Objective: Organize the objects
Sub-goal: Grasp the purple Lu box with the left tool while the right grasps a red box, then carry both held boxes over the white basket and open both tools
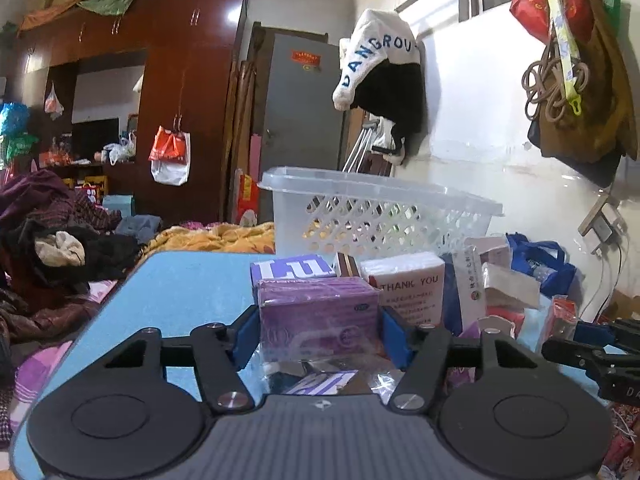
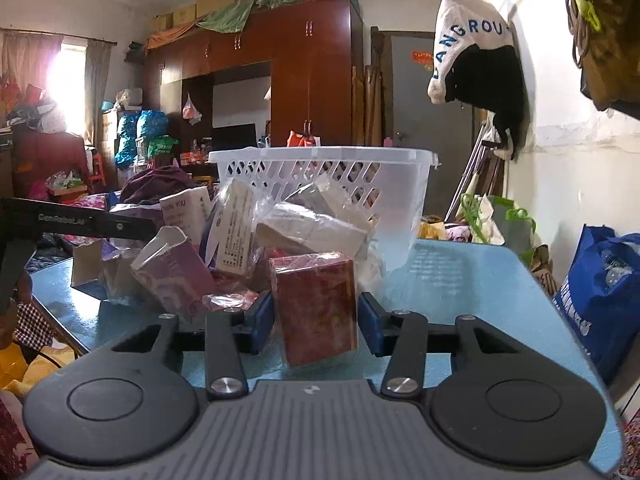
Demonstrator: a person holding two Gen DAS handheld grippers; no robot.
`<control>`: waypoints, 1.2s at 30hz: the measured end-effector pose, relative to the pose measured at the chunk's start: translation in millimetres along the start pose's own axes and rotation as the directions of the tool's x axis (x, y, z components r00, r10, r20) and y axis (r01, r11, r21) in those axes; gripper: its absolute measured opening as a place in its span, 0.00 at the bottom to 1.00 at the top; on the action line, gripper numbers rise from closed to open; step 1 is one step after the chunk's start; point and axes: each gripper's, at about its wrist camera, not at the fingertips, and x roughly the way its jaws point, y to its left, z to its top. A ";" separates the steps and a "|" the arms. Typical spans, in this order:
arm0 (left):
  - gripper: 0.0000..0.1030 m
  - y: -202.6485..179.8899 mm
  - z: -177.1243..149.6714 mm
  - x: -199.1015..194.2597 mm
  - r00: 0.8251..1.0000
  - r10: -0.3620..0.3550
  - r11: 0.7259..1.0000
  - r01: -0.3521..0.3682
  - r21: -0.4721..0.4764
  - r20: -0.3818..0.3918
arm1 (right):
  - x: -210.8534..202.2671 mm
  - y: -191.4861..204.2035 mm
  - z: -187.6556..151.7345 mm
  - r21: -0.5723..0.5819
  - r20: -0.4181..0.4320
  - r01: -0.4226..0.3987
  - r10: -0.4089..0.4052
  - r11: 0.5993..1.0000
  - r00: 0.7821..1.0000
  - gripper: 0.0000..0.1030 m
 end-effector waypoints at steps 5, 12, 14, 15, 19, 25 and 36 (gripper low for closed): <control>0.64 3.0 0.4 -7.6 1.000 -0.006 1.000 0.006 -0.001 0.022 | -5.4 -3.7 3.4 0.008 0.015 0.009 -0.009 1.000 1.000 0.48; 0.64 12.7 5.1 -14.4 0.999 0.003 1.000 -0.002 -0.026 0.053 | -11.5 -14.0 8.3 0.023 0.040 0.031 -0.032 0.999 0.999 0.48; 0.64 14.6 6.5 -15.1 0.998 0.005 0.999 -0.003 -0.032 0.059 | -11.8 -15.1 10.4 0.024 0.044 0.034 -0.036 0.999 0.998 0.48; 0.64 15.4 7.0 -15.6 0.998 0.006 0.999 -0.004 -0.032 0.061 | -12.2 -15.5 11.0 0.025 0.047 0.037 -0.038 0.999 0.998 0.48; 0.64 18.3 8.7 -16.7 0.998 0.007 0.999 -0.004 -0.037 0.068 | -12.4 -15.9 12.8 0.021 0.053 0.043 -0.044 0.999 0.998 0.48; 0.64 21.4 10.4 -17.7 0.997 0.005 0.999 -0.002 -0.040 0.077 | -11.5 -18.1 17.5 0.019 0.060 0.048 -0.049 0.999 0.997 0.48; 0.64 26.0 25.2 -15.7 0.994 -0.019 0.999 0.023 -0.036 0.104 | -7.8 -23.9 39.8 0.011 0.079 0.057 -0.057 0.998 0.995 0.47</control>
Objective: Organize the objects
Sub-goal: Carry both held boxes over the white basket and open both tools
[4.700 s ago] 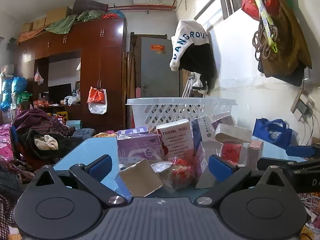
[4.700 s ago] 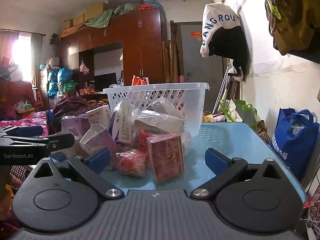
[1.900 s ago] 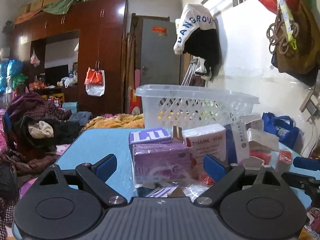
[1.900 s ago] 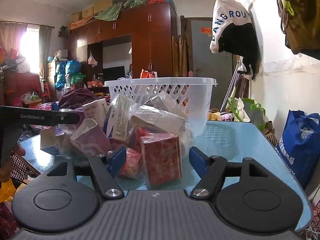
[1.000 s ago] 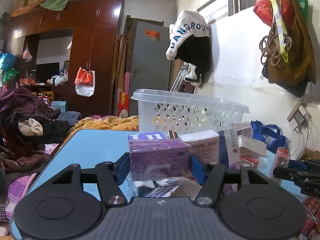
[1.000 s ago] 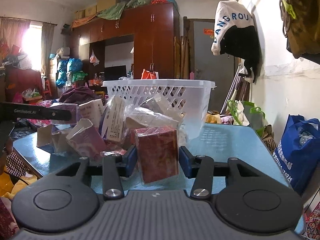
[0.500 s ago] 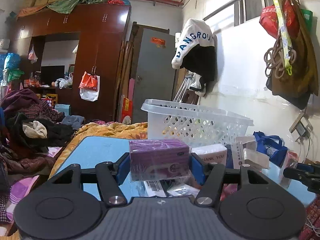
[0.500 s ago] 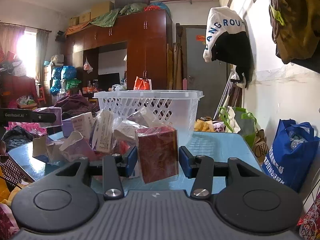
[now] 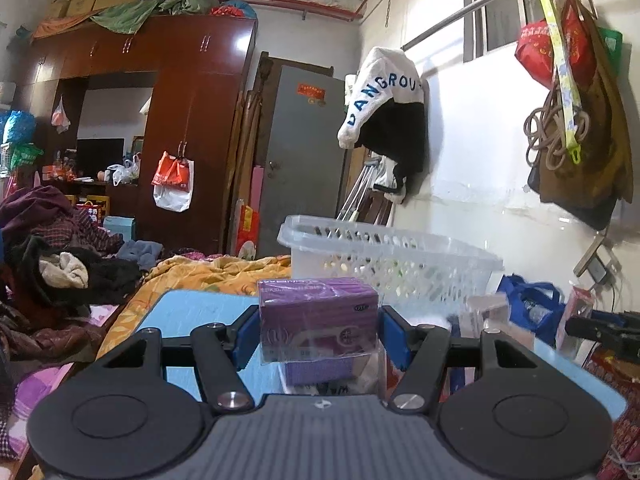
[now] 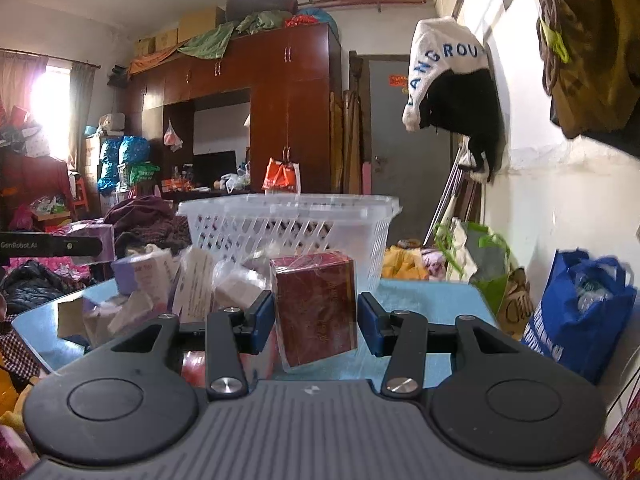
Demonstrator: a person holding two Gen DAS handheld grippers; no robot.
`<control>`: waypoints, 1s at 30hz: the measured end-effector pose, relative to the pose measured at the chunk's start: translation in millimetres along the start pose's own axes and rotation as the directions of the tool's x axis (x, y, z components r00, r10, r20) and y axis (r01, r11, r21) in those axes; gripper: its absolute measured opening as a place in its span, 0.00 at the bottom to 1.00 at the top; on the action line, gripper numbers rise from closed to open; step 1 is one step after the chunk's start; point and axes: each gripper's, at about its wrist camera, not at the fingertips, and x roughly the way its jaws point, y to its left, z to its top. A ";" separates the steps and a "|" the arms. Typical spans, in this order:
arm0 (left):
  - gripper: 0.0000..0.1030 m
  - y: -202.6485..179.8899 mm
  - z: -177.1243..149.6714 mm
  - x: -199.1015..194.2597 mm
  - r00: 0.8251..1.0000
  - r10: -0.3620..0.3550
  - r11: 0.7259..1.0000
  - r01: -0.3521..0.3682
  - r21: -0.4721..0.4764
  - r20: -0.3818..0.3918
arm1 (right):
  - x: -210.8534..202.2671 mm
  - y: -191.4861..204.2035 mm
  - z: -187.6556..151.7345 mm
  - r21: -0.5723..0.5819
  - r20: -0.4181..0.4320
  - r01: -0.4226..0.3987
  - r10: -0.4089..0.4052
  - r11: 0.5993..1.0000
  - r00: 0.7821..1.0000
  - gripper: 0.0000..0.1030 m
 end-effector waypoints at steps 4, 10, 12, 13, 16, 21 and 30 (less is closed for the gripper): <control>0.64 -7.1 30.8 17.2 1.000 0.011 1.000 -0.011 0.014 0.026 | 16.1 4.8 34.6 -0.034 0.031 -0.015 0.016 0.999 0.999 0.47; 0.64 -24.6 92.5 85.3 0.997 -0.065 0.998 0.066 0.014 -0.031 | 83.6 14.2 94.4 -0.075 0.003 -0.012 0.013 0.997 1.000 0.47; 0.64 -30.9 105.1 119.2 0.993 -0.072 0.997 0.074 0.023 -0.095 | 113.0 12.5 108.0 -0.075 -0.028 -0.014 0.012 0.997 1.000 0.47; 0.64 -32.7 108.2 134.2 0.989 -0.071 0.997 0.075 0.027 -0.129 | 124.5 11.2 111.4 -0.074 -0.045 -0.002 -0.001 0.997 0.999 0.47; 0.64 -34.1 107.9 174.5 0.975 -0.034 0.999 0.041 0.027 -0.218 | 156.8 5.7 115.3 -0.062 -0.102 0.018 -0.024 0.998 0.995 0.47; 0.69 -26.4 96.4 194.9 0.967 -0.005 1.000 0.011 0.021 -0.254 | 173.7 1.8 101.3 -0.068 -0.138 0.035 -0.044 0.997 0.989 0.49; 0.85 -23.2 76.8 102.5 0.990 -0.030 0.992 0.046 0.115 -0.134 | 93.1 4.2 76.6 -0.070 -0.039 0.029 -0.032 0.997 0.999 1.00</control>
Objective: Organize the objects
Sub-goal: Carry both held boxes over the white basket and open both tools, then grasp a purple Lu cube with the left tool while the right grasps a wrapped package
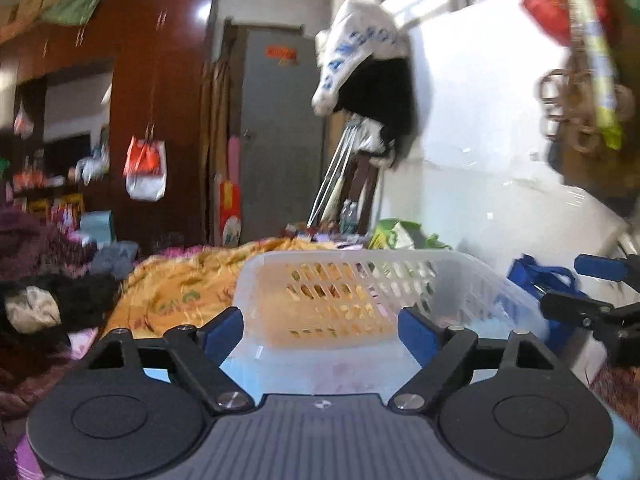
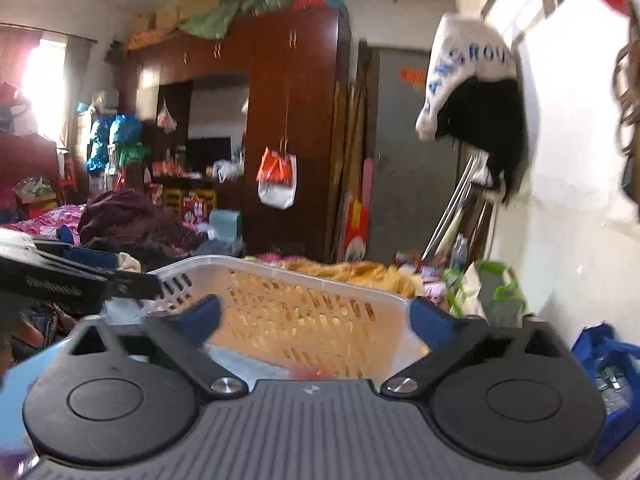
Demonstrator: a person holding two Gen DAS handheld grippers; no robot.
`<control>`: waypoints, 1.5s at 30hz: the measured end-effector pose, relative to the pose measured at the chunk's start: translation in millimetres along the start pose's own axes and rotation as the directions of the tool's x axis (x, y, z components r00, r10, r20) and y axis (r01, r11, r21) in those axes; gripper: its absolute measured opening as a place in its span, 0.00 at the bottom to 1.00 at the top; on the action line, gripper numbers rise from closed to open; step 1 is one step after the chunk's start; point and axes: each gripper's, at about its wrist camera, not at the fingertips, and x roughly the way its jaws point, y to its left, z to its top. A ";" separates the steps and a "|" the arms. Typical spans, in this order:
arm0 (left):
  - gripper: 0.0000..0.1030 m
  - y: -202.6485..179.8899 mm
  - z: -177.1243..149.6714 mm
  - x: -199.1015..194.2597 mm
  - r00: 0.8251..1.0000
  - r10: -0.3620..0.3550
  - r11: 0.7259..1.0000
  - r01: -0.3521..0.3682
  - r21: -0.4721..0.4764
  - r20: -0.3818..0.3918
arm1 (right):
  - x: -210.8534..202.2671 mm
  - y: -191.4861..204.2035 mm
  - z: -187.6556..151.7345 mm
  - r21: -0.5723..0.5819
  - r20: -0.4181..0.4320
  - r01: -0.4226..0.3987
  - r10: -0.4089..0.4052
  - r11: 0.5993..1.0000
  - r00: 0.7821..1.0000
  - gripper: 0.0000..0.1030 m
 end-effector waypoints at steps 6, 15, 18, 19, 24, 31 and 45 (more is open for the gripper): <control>0.86 17.8 -67.9 -63.9 0.998 -0.005 0.999 0.008 -0.042 0.068 | -83.9 -6.8 -76.9 0.117 0.059 -0.054 0.047 0.992 0.997 1.00; 0.86 44.4 -79.0 -54.7 0.999 -0.022 0.986 0.029 -0.167 0.041 | -73.8 -11.3 -91.4 0.247 0.069 -0.169 0.157 0.954 0.985 1.00; 0.86 45.2 -81.8 -48.1 1.000 -0.011 0.986 0.013 -0.164 0.014 | -64.1 -8.4 -93.5 0.243 0.034 -0.153 0.149 0.958 0.988 1.00; 0.86 47.2 -83.5 -47.1 1.000 -0.003 0.985 0.004 -0.170 0.008 | -62.8 -7.0 -93.1 0.239 0.029 -0.144 0.141 0.960 0.990 1.00; 0.86 49.9 -85.8 -37.8 1.000 -0.004 0.984 0.000 -0.177 -0.020 | -60.1 11.8 -90.3 0.162 0.014 -0.106 0.105 0.981 0.994 0.98; 0.86 42.9 -82.7 -22.5 0.997 -0.004 0.988 -0.006 -0.152 -0.071 | -32.5 23.7 -88.3 0.103 -0.062 -0.130 0.137 0.986 0.989 0.88; 0.88 42.6 -89.0 -33.2 0.996 -0.024 0.986 0.009 -0.165 -0.089 | -39.4 26.7 -95.3 0.090 -0.048 -0.150 0.155 0.985 0.987 0.74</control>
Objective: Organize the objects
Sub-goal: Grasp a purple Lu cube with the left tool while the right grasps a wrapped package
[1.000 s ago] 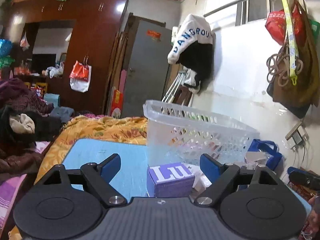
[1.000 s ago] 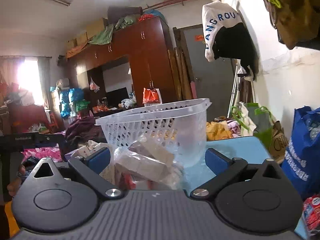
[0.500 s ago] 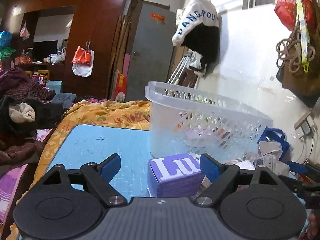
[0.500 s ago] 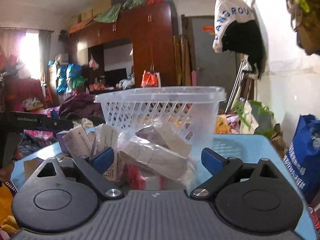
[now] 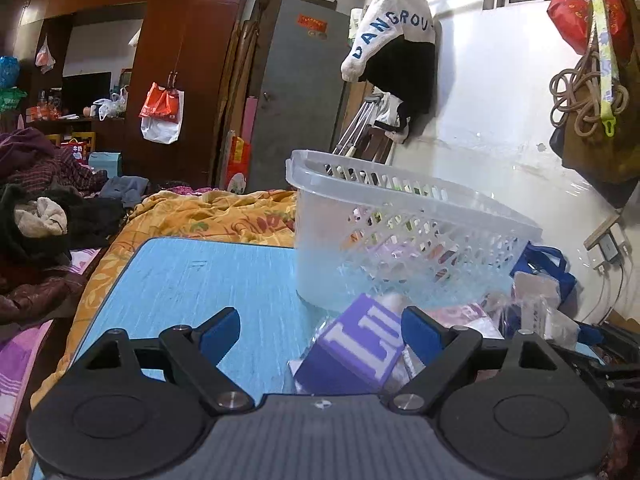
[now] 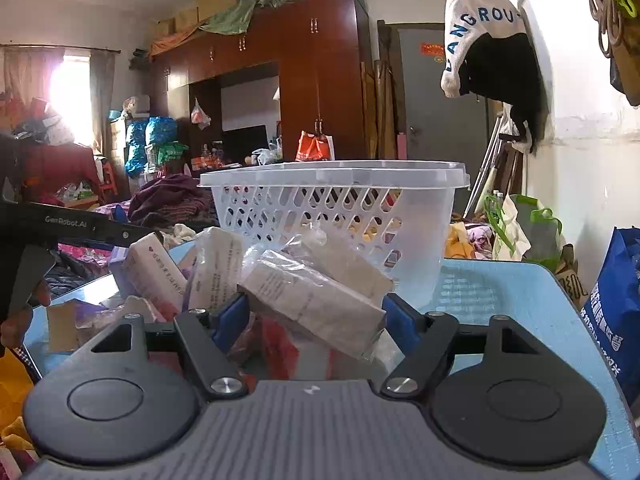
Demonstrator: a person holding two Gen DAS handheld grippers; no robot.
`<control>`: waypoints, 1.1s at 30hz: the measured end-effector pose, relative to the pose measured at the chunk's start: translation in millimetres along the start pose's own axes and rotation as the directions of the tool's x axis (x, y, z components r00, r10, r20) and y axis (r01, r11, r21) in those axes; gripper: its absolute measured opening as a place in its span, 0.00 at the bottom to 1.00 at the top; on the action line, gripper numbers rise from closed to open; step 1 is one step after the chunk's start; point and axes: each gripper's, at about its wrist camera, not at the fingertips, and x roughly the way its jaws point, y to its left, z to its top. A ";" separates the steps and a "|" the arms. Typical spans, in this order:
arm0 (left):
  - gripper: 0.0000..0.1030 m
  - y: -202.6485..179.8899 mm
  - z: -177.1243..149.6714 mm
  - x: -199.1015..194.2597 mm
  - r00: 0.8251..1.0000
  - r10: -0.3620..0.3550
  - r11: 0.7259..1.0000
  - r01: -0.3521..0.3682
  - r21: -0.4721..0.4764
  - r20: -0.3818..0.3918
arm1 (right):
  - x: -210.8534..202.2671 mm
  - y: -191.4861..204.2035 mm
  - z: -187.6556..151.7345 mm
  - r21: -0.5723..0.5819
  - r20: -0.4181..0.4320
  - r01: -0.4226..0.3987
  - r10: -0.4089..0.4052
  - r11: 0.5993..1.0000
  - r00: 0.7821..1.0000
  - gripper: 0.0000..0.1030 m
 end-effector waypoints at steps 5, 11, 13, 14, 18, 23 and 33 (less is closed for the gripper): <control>0.88 -2.6 -2.4 -1.0 1.000 -0.007 1.000 0.007 0.002 0.000 | 0.7 -0.5 -0.8 0.002 0.007 -0.001 0.001 1.000 1.000 0.74; 0.88 -3.5 -0.4 6.8 1.000 -0.030 0.999 0.029 -0.025 -0.009 | -0.1 -3.0 0.0 0.011 0.012 0.002 -0.002 1.000 1.000 0.74; 0.85 -3.9 -0.9 4.4 0.999 -0.034 0.999 0.034 -0.019 -0.010 | -0.3 -3.5 0.4 0.013 0.014 0.001 -0.001 1.000 1.000 0.74; 0.85 -4.5 -1.0 2.6 0.999 -0.036 0.999 0.035 -0.013 -0.009 | 0.2 -4.1 0.5 0.013 0.014 0.001 -0.001 1.000 1.000 0.74; 0.85 -3.3 -4.2 -6.3 0.998 -0.061 0.998 0.061 -0.012 -0.003 | 0.4 -4.3 0.9 0.013 0.015 0.000 0.000 1.000 1.000 0.74; 0.85 -4.4 -6.7 -7.3 0.999 -0.035 0.999 0.036 0.022 -0.012 | 0.5 -5.6 1.6 0.015 0.016 0.003 -0.003 1.000 1.000 0.73; 0.43 -1.0 -7.8 1.0 1.000 0.003 1.000 -0.004 0.026 0.029 | -3.7 -5.7 2.5 0.011 0.033 0.014 -0.014 1.000 0.999 0.73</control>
